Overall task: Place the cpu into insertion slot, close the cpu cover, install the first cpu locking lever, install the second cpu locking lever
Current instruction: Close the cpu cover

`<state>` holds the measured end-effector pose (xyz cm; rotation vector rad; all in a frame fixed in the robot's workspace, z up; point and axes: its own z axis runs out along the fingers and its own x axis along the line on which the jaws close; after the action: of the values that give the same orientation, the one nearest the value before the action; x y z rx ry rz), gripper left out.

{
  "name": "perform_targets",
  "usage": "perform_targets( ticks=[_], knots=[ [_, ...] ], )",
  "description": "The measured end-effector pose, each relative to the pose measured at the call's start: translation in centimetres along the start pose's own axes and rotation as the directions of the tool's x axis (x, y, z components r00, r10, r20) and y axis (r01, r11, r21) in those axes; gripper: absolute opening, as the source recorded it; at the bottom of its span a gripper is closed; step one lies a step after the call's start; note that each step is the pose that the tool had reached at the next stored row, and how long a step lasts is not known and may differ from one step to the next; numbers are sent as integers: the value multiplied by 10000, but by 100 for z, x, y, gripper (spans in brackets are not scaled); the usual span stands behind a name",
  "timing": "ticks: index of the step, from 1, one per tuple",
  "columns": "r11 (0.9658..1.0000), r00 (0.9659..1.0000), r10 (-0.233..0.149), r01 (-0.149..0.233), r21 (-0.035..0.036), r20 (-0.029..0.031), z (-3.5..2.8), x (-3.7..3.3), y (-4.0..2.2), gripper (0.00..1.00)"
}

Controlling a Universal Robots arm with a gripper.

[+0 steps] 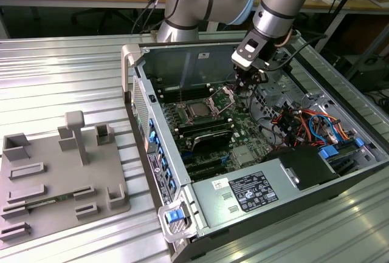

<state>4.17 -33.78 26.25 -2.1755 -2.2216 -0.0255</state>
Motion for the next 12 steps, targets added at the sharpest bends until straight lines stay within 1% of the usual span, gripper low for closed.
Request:
perform_targets(
  ticks=[1, 2, 6, 7, 9, 11, 12],
  knots=[
    [10000, 10000, -4, 4, 4, 1, 17, 2, 23, 11],
    [10000, 10000, -7, 7, 7, 0, 36, 3, 31, 11],
    [10000, 10000, -33, 33, 9, 1, 121, 4, 32, 11],
    [10000, 10000, -38, 38, 10, 1, 152, 5, 33, 11],
    [10000, 10000, -36, 36, 34, 0, 183, 5, 24, 11],
    [10000, 10000, -37, 37, 85, -1, 198, 5, -1, 11],
    [9999, 10000, -37, 37, 127, -2, 202, 5, -10, 11]
  ],
)
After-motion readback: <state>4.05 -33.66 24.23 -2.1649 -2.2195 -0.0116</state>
